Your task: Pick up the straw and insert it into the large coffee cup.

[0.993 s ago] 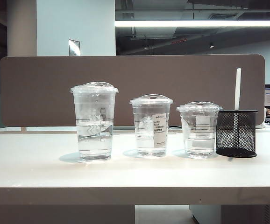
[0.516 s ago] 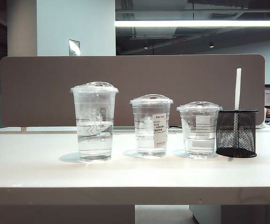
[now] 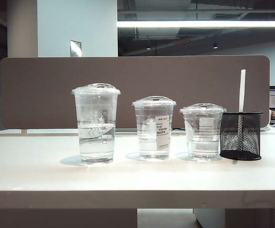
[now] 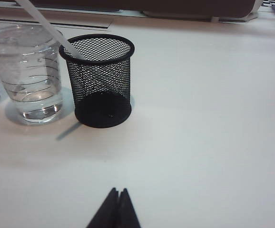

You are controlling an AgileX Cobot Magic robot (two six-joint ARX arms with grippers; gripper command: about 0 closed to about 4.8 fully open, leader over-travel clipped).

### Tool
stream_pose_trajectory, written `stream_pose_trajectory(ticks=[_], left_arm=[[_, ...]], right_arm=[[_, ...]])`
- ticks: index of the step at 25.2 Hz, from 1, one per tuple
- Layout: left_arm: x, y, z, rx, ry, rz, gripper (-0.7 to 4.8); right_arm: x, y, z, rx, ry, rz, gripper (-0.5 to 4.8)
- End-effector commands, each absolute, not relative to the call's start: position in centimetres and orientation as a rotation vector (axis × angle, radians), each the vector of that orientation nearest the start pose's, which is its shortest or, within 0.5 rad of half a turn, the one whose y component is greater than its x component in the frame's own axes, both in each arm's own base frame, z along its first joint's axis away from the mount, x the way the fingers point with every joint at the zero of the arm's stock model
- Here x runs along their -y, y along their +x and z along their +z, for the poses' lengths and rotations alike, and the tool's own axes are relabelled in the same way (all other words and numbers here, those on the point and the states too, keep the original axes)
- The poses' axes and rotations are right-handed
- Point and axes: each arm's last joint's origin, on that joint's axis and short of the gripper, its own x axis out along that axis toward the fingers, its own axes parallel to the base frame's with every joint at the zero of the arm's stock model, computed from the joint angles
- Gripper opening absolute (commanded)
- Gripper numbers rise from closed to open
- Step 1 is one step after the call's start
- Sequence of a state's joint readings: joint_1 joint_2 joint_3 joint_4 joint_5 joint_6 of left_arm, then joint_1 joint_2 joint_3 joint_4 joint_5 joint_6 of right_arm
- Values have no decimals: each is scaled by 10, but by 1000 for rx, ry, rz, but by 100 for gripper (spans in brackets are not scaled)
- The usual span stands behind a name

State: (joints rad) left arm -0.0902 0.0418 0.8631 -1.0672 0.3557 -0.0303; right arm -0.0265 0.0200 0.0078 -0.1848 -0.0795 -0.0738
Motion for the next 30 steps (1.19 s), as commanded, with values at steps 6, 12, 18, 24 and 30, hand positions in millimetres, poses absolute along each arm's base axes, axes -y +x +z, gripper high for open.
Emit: stream_pose_trajectory(ticks=[6,12,18,24,30], left_arm=[[7,-30,313,-244,-58,-439,-3],[8,-29,315,-222,-55,-440,-3],[8,-29,315,-223,-57,-447,-3],[8,-29,315,-226,-67,-445,-3],[9,-30,315,-227,-74,-504,-3]], right_arm=[[0,97,146,-187,-59,69,-5],[1,95,168,-117,213,25,-6],[1,59,283,151,12,-19,-5],[-1,84,368,-42,-336,82,28],[-3,156,354,-111,-318,239,123]])
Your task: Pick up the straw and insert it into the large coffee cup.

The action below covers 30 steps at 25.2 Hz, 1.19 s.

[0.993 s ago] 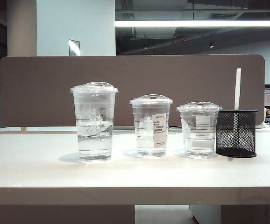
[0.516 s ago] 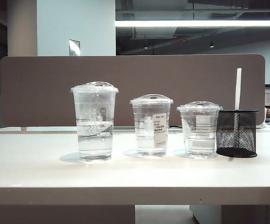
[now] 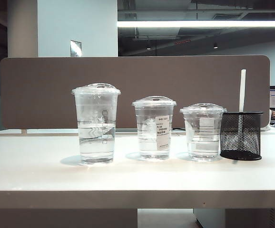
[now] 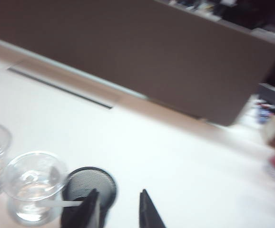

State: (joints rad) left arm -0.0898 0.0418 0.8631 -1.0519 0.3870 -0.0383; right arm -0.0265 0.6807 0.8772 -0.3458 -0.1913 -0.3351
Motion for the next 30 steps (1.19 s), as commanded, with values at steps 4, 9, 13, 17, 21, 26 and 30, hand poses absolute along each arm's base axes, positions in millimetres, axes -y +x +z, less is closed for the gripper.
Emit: stream_pose_trajectory(ticks=[4,9,13,17,21,26,30], left_arm=[[10,-31,313,-248,-80,-515,-3],[9,-32,307,-311,-92,-509,-3],[9,-32,306,-323,-94,-508,-3],[9,-32,306,-323,-94,-508,-3],[9,-32,306,-323,-95,-508,-3],[9,-32,306,-323,-94,-508,-4],[9,-32,306,-323,-94,-508,-4]], right_arm=[[-5,185,300,-130,-266,343,143],[-6,192,248,-40,-205,370,236],[-8,202,225,-92,-185,452,245],[-16,214,215,-104,-183,502,245],[-23,222,209,-100,-185,527,245],[-25,233,198,-101,-185,530,244],[-25,240,192,-120,-181,532,243]])
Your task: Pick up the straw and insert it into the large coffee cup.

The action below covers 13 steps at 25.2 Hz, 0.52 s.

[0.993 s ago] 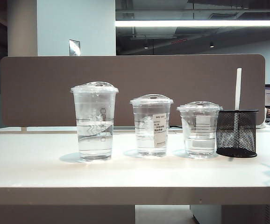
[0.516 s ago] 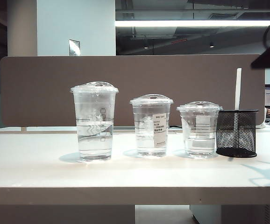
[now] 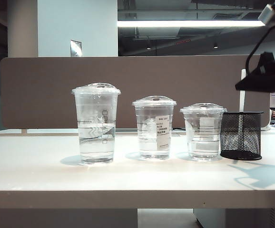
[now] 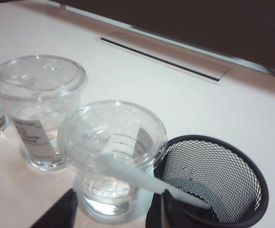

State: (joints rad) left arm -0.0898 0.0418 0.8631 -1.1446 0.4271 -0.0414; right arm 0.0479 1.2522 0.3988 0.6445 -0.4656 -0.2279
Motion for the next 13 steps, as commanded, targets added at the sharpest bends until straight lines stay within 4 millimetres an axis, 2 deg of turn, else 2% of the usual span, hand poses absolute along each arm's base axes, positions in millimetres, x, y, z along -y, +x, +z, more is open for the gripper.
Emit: stream_pose_trajectory(ticks=[1,4,6,8,9,10,13], left_arm=[[9,-32,306,-323,-94,-508,-4],[9,-32,306,-323,-94,-508,-4],[9,-32,306,-323,-94,-508,-4],[9,-32,306,-322,-94,-508,-4],[9,-32,306,-323,-94,-508,-4],[9,-32,306,-323,-94,-508,-4],[9,-32,306,-323,-94,-508,-4]], right_arm=[[-25,242,191,-124,-180,532,243],[-26,256,191,-119,-181,532,243],[-26,271,193,-122,-181,530,230],[-27,276,194,-122,-181,529,150],[-27,279,196,-116,-183,528,26],[-27,280,199,-107,-184,527,-6],[-27,282,204,-94,-187,526,-6]])
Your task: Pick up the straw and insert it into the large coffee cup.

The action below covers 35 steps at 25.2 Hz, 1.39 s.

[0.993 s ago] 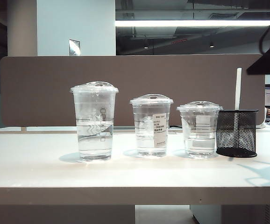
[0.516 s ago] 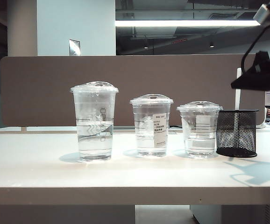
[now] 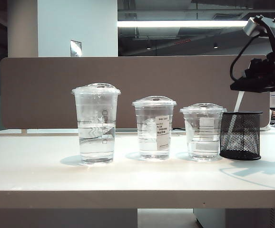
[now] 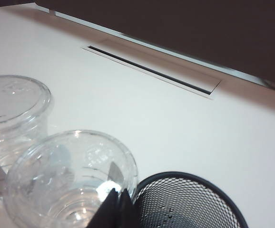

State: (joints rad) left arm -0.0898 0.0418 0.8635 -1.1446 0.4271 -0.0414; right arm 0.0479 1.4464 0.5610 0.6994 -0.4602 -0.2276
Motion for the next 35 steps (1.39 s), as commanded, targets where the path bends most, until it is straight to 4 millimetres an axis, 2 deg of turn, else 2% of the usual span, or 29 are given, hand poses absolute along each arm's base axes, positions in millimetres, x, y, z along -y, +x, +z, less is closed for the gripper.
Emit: stream_pose_trajectory(ticks=[1,3,6,12,13,14,15,17,18,19,20,22,24,26,31,35], left_arm=[[9,-32,306,-323,-94,-508,-4],[9,-32,306,-324,-95,-507,-4],[9,-32,306,-335,-139,-500,-4],[9,-32,307,-325,-128,-490,-4],[9,-32,308,-312,-125,-491,-4],[9,-31,309,-303,-124,-492,-4],[9,-31,310,-286,-121,-493,-4],[9,-30,313,-258,-116,-495,-4],[9,-30,314,-249,-115,-495,-4],[9,-30,315,-234,-112,-496,-4],[9,-29,315,-234,-112,-496,-4],[9,-30,315,-236,-113,-497,-4],[9,-30,315,-237,-114,-502,-4],[9,-30,315,-236,-113,-496,-4],[9,-30,315,-236,-114,-500,-4],[9,-30,315,-236,-113,-500,-4]], right_arm=[[-27,283,206,-85,-189,526,-6],[-27,285,222,-31,-201,519,-6],[-27,283,259,61,-220,509,-6],[-30,263,330,167,-241,516,-6],[-36,252,356,213,-229,543,-6],[-40,247,368,224,-216,560,-6],[-53,240,390,217,-171,621,-6],[-80,236,410,160,-139,734,-6],[-88,236,414,147,-136,761,-6],[-107,239,419,131,-131,804,-6],[-123,243,419,116,-127,827,-6],[-141,250,413,76,-125,868,-6],[-157,256,401,29,-127,909,-6],[-182,263,379,-54,-135,970,-6],[-203,263,364,-103,-144,1018,-6],[-211,259,359,-148,-165,983,-6]])
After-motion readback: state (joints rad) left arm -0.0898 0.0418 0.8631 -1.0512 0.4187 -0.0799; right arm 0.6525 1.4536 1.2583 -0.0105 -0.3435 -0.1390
